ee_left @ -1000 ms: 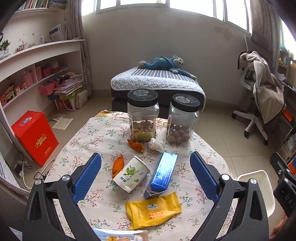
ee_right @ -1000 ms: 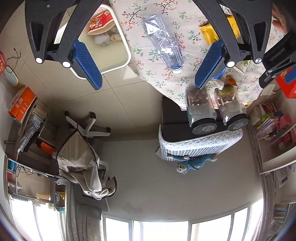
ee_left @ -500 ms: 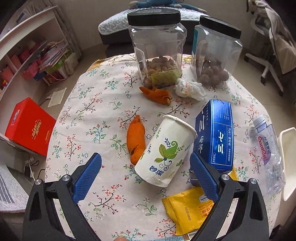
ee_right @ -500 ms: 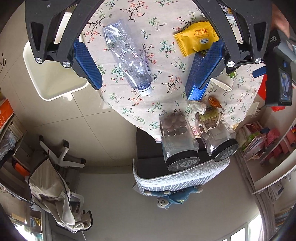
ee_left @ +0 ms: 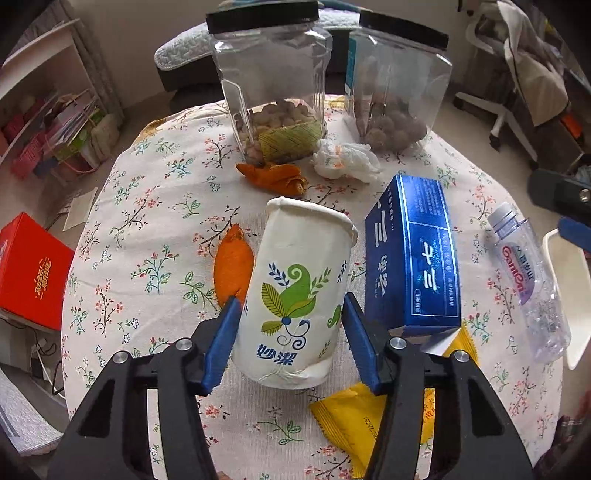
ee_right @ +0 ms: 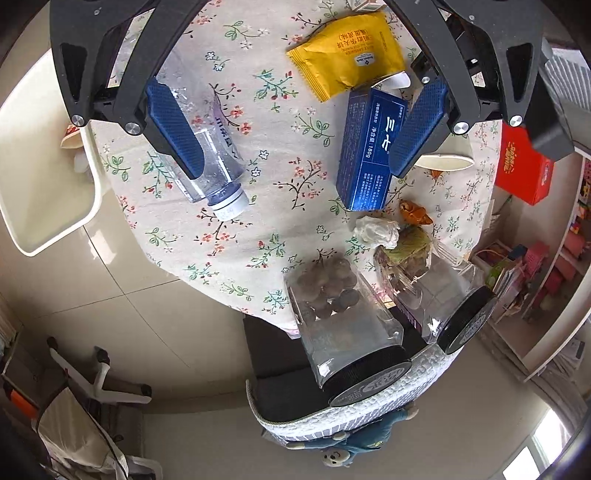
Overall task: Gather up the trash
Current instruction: 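Grasp the blue toothpaste box with right tool while left tool lifts the cup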
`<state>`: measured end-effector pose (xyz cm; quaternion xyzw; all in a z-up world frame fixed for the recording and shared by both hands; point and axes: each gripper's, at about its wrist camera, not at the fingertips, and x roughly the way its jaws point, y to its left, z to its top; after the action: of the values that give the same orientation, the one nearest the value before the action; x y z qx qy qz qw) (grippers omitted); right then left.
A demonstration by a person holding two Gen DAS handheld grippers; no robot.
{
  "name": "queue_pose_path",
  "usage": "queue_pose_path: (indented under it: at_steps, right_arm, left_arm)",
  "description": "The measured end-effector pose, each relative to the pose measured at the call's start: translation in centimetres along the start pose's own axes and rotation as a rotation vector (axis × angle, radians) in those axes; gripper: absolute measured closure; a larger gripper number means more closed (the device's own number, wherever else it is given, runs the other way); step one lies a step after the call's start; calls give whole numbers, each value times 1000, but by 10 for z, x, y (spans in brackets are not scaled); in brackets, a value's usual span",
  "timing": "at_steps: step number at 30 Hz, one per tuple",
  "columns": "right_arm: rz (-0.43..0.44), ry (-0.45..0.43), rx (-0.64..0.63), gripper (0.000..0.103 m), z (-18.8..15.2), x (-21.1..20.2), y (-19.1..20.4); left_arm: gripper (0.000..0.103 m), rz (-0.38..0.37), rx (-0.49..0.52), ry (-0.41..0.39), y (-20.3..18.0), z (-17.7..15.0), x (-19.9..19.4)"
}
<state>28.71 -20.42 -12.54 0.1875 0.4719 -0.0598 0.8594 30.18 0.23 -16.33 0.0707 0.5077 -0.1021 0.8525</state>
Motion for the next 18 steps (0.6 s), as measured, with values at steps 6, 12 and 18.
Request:
queue_pose_path:
  at_steps: [6,12,18]
  right_arm:
    - [10,41,-1,7,-6,29,33]
    - [-70,96,-153,14,-34,66,66]
    - [22,115,-260,65,-43,63,83]
  left_arm:
    - [47,5,-102,-155,43,-4,-68]
    - [47,52,-243,-176,93,-11,-84]
    - [47,69,-329,-245,108,-14,-100]
